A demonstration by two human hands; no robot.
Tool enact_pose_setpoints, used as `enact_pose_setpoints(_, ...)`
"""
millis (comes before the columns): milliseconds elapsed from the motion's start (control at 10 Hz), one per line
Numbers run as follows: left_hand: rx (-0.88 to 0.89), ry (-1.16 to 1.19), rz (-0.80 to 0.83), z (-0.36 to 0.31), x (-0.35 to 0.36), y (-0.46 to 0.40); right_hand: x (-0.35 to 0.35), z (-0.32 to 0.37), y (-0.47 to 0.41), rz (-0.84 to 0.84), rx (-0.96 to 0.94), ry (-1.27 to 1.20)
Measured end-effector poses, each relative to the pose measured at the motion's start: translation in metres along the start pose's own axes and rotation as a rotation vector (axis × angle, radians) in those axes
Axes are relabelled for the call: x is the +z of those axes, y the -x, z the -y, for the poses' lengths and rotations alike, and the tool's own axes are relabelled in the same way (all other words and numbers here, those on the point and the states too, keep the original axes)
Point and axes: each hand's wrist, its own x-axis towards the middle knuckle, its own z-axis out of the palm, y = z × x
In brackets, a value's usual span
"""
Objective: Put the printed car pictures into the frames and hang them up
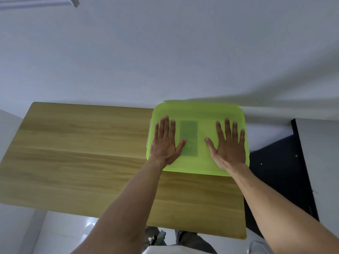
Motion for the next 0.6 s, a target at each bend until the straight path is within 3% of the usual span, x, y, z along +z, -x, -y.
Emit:
enact_pose_setpoints(200,0.009,-0.006,0.023,-0.001,-0.001,-0.001,-0.002,0.000,0.001,0.026,0.004,-0.020)
enact_pose_setpoints(400,0.006,0.034,0.197,0.001,-0.016,-0.008,-0.013,-0.005,-0.004,0.205,-0.009,-0.048)
enact_pose_setpoints(500,0.053,0.122,0.108,0.002,-0.041,-0.010,-0.034,-0.001,-0.003,0.192,0.001,-0.137)
enact_pose_setpoints(600,0.113,0.300,-0.287,0.014,-0.038,0.021,-0.029,0.006,0.036,-0.187,-0.047,-0.310)
